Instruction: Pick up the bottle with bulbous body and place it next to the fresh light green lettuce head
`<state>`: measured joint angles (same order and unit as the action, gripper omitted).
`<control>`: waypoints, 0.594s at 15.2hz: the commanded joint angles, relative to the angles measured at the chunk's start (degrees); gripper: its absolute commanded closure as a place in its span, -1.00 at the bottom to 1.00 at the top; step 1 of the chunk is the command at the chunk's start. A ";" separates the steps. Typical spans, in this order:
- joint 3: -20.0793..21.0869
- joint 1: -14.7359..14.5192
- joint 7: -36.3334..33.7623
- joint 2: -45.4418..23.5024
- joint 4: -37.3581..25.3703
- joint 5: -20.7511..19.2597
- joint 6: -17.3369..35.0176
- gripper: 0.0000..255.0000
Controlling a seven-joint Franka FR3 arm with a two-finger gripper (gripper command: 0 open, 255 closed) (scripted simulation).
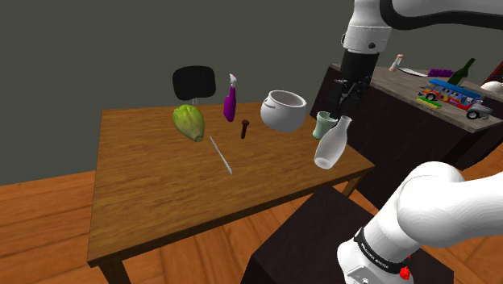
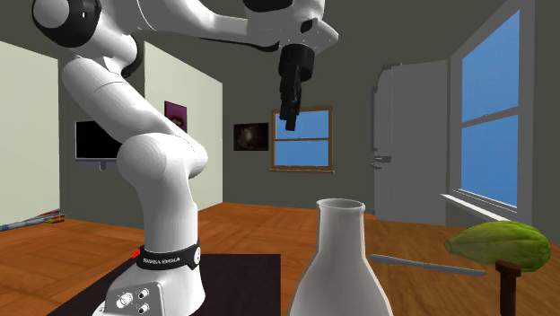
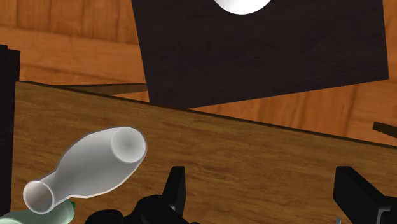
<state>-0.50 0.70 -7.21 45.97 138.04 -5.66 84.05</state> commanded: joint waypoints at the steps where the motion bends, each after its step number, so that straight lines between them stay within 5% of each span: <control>1: 0.00 0.00 0.00 0.00 0.00 0.00 0.00 -1.00; 9: -11.77 3.27 11.86 -2.29 3.41 -7.39 9.28 -1.00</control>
<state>-10.69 3.56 3.02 44.36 141.25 -12.11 91.91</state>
